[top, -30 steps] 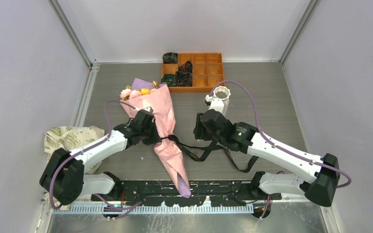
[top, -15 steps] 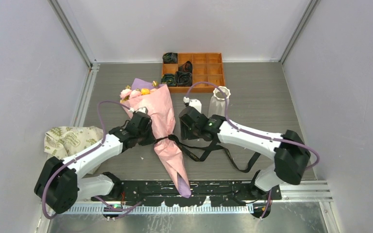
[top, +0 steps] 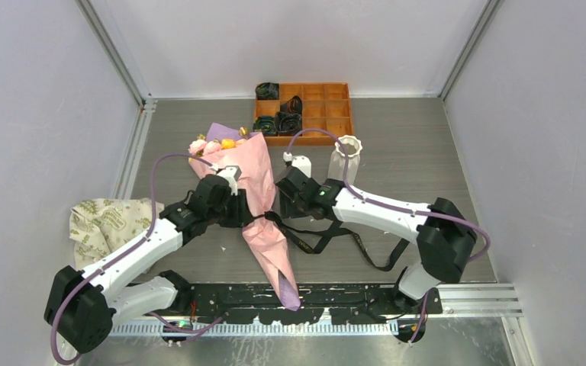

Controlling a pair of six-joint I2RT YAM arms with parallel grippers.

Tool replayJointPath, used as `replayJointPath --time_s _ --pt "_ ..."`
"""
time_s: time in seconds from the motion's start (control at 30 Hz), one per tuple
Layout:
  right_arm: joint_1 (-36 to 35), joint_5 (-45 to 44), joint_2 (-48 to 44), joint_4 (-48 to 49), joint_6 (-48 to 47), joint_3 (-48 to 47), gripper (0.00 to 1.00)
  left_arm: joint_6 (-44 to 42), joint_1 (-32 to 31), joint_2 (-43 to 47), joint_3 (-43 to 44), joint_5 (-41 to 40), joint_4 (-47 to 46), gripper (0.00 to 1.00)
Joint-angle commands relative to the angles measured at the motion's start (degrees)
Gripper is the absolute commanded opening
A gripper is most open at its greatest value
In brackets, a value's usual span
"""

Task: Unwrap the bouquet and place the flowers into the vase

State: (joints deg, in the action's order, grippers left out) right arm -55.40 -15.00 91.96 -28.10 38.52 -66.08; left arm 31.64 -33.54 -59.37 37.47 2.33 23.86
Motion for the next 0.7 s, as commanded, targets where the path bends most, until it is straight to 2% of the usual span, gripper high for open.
replayJointPath --time_s 0.0,0.1,0.23,0.43,0.67 --pt "-0.16 -2.96 -8.44 2.06 2.58 2.51 0.49 -7.61 -0.22 0.53 2.75 3.86 -5.39 0.45" --pt "-0.21 -3.08 -12.40 3.19 3.42 5.38 0.49 -9.91 -0.21 -0.92 2.36 6.00 -9.21 0.49" --pt "-0.17 -2.87 -16.44 3.42 4.16 7.28 0.49 -13.26 -0.31 -5.04 2.11 7.46 -15.44 0.48" --pt "-0.18 -2.66 -20.68 3.09 4.28 8.29 0.49 -20.59 -0.38 -9.26 6.09 9.04 -15.23 0.40" --pt "-0.24 -2.80 -22.69 2.17 3.50 8.16 0.50 -21.36 -0.40 -13.43 9.14 11.06 -11.90 0.38"
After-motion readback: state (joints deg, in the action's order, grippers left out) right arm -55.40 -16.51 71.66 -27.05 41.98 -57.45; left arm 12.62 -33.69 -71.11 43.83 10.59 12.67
